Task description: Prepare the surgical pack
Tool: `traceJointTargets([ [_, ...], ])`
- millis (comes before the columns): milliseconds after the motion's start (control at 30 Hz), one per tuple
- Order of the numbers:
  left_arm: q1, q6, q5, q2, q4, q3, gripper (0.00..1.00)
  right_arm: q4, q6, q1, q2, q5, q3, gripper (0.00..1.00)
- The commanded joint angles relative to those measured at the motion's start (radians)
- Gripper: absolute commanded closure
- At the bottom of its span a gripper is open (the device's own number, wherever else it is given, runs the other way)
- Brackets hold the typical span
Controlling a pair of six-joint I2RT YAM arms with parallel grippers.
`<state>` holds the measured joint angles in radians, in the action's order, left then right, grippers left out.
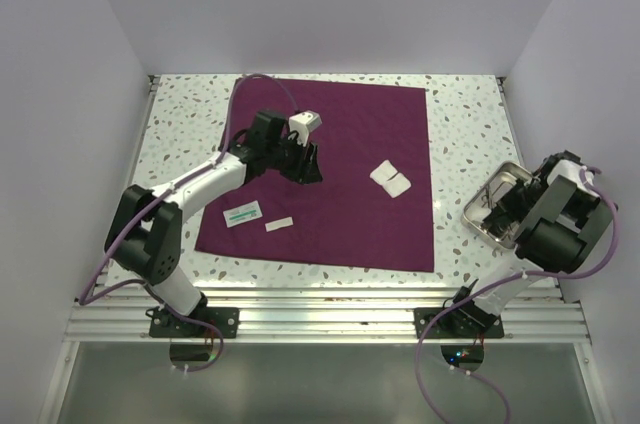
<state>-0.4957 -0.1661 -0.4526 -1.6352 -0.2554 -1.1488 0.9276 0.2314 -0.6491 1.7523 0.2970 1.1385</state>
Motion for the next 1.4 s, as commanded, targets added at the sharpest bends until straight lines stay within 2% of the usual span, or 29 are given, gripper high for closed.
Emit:
traceJointTargets([
  [0, 0.009, -0.013, -0.032, -0.009, 0.035, -0.017, 0.5, 0.007, 0.02, -0.004, -0.004, -0.025, 0.024, 1.0],
  [300, 0.013, -0.016, -0.043, -0.017, 0.03, -0.019, 0.5, 0.088, -0.007, -0.004, -0.076, -0.035, 0.116, 1.0],
  [733, 0.025, -0.016, -0.052, -0.023, 0.036, -0.009, 0.5, 0.011, -0.05, 0.043, -0.063, 0.143, 0.086, 1.0],
  [1367, 0.046, -0.018, -0.06, -0.031, 0.036, -0.011, 0.5, 0.019, -0.147, 0.075, 0.052, 0.025, 0.107, 1.0],
])
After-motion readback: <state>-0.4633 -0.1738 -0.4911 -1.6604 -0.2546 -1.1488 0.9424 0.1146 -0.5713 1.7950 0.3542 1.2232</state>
